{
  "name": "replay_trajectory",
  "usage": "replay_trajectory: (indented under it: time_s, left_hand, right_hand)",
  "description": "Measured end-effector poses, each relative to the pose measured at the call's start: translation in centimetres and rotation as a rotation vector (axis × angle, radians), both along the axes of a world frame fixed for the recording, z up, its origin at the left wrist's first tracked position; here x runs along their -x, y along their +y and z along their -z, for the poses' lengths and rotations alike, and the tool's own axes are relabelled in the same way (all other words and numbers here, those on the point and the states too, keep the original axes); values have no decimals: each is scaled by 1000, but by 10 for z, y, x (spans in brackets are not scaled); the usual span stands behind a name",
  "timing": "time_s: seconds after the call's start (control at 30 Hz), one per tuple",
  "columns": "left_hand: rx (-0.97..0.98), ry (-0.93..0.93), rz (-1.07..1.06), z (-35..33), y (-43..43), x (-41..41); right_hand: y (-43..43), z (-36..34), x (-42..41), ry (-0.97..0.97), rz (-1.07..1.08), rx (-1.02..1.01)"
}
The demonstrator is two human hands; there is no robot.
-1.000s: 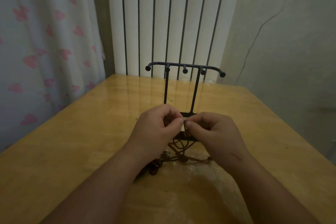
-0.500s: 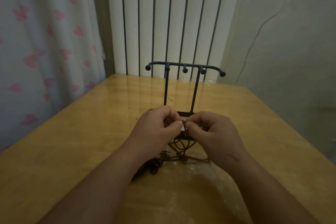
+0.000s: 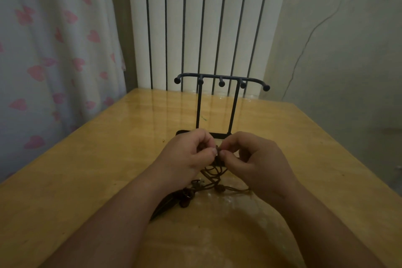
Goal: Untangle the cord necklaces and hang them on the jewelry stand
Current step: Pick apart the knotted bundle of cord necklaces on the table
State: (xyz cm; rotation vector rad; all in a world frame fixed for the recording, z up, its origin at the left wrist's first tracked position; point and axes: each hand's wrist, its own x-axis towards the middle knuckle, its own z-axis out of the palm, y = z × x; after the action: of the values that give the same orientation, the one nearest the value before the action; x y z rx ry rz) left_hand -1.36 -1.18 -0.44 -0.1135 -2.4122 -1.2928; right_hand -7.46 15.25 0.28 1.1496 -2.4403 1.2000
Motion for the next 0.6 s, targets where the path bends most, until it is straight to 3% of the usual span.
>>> replay_trajectory:
  time_s: [0.3,0.6]
  left_hand:
    - [66,-47,26,2,-1,1]
    - [66,-67,49,1,-1,1]
  right_hand:
    - [1,-5,-2,264,25,-210]
    - [-4,-6,-3,342,27,-325]
